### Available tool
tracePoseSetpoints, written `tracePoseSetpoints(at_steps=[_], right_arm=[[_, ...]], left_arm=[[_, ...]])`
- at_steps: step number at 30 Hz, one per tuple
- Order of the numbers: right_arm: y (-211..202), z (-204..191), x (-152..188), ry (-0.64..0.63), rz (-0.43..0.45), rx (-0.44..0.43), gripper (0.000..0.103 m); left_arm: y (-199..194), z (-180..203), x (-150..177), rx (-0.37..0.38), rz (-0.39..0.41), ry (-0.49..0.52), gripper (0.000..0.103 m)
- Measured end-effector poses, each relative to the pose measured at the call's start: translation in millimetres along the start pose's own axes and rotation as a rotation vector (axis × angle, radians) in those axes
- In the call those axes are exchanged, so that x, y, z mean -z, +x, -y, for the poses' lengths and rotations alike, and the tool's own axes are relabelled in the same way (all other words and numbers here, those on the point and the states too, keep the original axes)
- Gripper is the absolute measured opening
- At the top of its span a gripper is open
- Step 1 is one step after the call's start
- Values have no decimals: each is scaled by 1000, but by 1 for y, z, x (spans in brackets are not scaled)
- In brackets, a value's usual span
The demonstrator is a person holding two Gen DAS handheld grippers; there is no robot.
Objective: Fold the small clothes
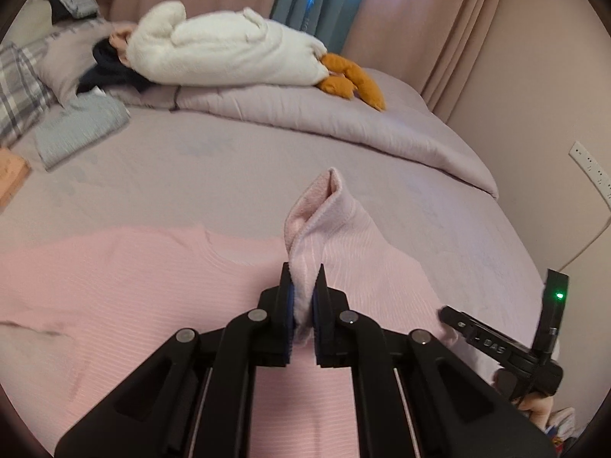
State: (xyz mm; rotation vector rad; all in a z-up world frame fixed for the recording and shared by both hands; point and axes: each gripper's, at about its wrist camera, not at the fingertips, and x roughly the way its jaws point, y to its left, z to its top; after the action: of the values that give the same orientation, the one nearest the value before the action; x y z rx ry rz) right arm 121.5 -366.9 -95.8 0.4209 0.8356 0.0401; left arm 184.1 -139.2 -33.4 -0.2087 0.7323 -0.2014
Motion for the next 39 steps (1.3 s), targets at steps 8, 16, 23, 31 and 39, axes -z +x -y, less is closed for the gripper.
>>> tracePoseSetpoints(at_steps=[8,16,23,31,39], right_arm=[[4,-4,0,-15,-9,-2,53],[6,-25,6,-77,-14,-25,53],[17,-57,11,-115,-60,-57,51],[27,-72,17,-109,-116,-5,37],[45,-72,31,-86,-185,95,37]], left_arm=[[-24,-43,-15,-101,49,-41,7],[-43,-81,-18,-173,29,-48,7],[-47,-126,-13,-212,-39,-58,7],[-42,-155,-7,-197,-78,-73,7],[-12,-182,6,-205,-169,-70,7]])
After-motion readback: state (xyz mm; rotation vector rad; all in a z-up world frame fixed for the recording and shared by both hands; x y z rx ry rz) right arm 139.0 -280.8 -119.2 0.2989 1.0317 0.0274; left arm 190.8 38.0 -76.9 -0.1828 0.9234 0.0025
